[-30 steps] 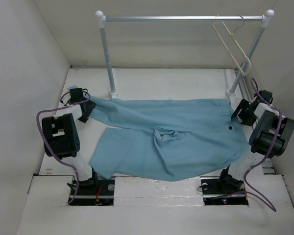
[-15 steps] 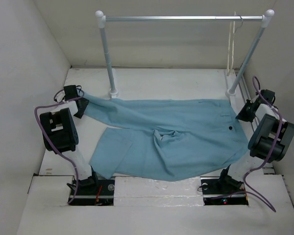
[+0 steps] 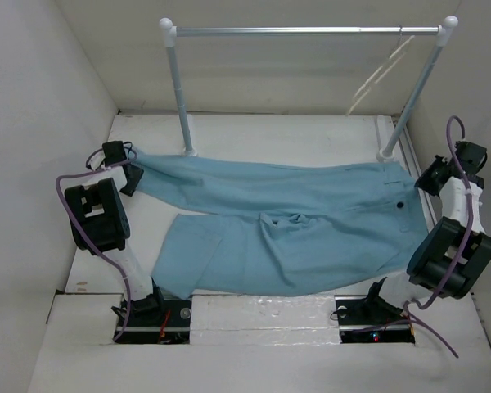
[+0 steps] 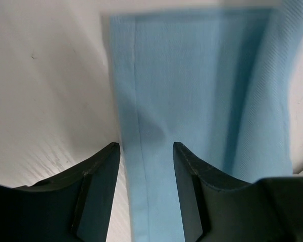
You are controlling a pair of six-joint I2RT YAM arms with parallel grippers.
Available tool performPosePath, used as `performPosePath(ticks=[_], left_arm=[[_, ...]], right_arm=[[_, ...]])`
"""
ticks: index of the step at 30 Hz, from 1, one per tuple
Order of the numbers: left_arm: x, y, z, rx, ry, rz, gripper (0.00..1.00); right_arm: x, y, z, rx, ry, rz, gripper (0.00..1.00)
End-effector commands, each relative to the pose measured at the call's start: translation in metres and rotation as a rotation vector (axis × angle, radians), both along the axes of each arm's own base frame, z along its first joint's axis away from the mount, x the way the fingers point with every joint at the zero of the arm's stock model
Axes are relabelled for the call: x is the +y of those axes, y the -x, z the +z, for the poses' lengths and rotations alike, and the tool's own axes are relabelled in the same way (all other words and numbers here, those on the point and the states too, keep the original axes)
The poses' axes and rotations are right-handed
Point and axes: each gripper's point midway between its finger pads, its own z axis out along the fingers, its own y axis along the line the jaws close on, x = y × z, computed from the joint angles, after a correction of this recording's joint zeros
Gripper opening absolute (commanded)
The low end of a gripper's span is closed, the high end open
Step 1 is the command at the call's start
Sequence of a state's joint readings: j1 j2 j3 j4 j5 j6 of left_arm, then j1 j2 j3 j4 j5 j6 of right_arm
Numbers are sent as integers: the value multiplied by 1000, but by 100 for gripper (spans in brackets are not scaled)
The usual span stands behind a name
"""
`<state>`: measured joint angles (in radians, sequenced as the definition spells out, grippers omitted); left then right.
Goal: Place the trousers on the hanger
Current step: Flatten out the trousers at the center of the board.
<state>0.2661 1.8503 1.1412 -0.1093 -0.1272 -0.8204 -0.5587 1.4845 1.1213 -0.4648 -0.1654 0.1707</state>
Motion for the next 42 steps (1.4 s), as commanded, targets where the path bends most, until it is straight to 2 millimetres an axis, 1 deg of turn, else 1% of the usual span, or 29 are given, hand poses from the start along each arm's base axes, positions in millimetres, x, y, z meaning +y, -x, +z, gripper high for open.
performPosePath(ticks=[1,3,4,7,8,11,14,15,17,18,19,20,21,22,24,25,26,28,29,30,31,32,33,36,37,39,40,41,42], left_arm=[[6,19,-5,62,-2,3,44],[10,22,-7,80,0,-1,48],[12,21,-5,83,-9,2,49],[13,22,-10,111,-14,-5,51],[13,22,-12,116,-11,-6,51],[12,17,-16,129,3,-17,52],[16,17,-24,171,-7,-19,46],[17,21,-26,195,-13,-15,28],[22,25,-29,229,-34,-7,2],[22,29,-29,246,-38,-7,0],[25,36,-31,259,-36,2,0],[30,38,-18,238,-53,5,0],[40,42,-3,212,-89,26,0],[39,46,-6,222,-86,25,0],[49,48,30,167,-167,38,0],[51,53,39,159,-189,43,0],[51,54,65,99,-214,49,0],[51,64,76,78,-237,57,0],[50,67,90,47,-247,60,6],[48,74,90,64,-246,60,16],[44,84,93,74,-242,53,36],[44,84,94,74,-242,52,44],[41,90,93,90,-234,43,49],[10,95,106,51,-247,-95,50],[-23,92,108,43,-262,-209,49],[-63,99,121,27,-294,-346,47],[-102,101,122,23,-311,-467,44],[-120,108,126,20,-320,-529,31],[-139,117,120,43,-319,-601,26]], right_arm=[[-40,1,40,-74,104,-153,0],[-49,8,37,-60,122,-205,0],[-58,11,36,-58,137,-243,6],[-49,-13,29,-104,82,-138,57],[-35,-21,17,-65,39,-87,61],[-6,-33,21,-61,35,10,61],[26,-23,29,-139,28,49,57],[46,-26,47,-210,45,95,55],[77,-20,42,-220,27,157,49],[112,-24,46,-238,24,250,44],[134,-21,52,-262,33,311,31],[158,-21,55,-273,35,378,24],[213,-17,58,-300,17,542,11],[240,-13,58,-304,12,624,8],[304,4,51,-312,-25,822,2],[360,30,47,-303,-50,994,1],[385,41,35,-270,-54,1069,0],[426,64,24,-235,-53,1201,0],[456,86,6,-182,-63,1307,1],[472,91,9,-186,-74,1361,4],[495,101,4,-175,-76,1462,24],[502,109,-7,-140,-91,1494,24],[513,110,1,-149,-91,1530,29],[528,119,0,-140,-70,1609,35],[531,122,3,-146,-66,1622,35],[530,123,8,-170,-66,1620,31],[522,121,12,-182,-63,1602,12],[519,123,14,-187,-58,1595,2],[508,117,16,-187,-53,1566,0]])
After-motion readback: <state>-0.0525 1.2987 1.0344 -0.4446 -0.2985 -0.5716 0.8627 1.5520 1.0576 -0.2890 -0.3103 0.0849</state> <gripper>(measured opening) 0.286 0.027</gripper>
